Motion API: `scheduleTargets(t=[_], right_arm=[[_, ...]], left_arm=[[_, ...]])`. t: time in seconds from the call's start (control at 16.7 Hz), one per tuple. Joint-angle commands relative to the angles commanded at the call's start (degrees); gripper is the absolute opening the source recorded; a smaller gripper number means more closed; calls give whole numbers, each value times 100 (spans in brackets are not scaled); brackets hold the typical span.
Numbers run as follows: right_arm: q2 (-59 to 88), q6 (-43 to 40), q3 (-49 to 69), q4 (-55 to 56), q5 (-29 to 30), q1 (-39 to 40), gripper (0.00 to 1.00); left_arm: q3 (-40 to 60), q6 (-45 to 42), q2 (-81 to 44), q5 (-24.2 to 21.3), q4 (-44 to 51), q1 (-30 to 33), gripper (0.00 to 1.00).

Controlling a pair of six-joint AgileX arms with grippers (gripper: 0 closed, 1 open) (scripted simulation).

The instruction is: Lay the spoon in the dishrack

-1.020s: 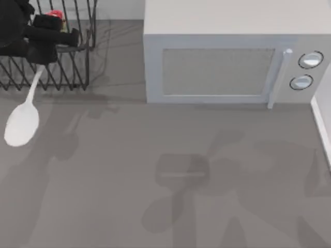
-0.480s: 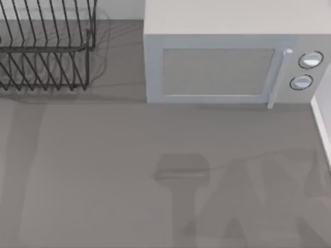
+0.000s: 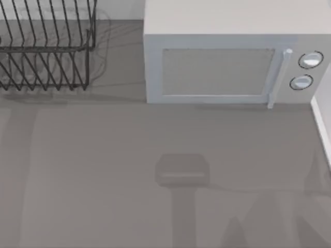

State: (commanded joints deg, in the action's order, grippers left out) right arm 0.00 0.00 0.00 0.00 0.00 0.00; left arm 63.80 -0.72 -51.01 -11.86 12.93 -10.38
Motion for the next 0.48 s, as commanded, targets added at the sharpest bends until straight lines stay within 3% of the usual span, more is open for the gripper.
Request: scheduleTargets(t=[0.24,0.48], right_arm=[[0,0,0,0,0,0,100],[0,0,0,0,0,0,100]], left_arm=[[17,-12,-212,19,-185,51,0],[-88,-15,-1239,104,-1264,159,0]])
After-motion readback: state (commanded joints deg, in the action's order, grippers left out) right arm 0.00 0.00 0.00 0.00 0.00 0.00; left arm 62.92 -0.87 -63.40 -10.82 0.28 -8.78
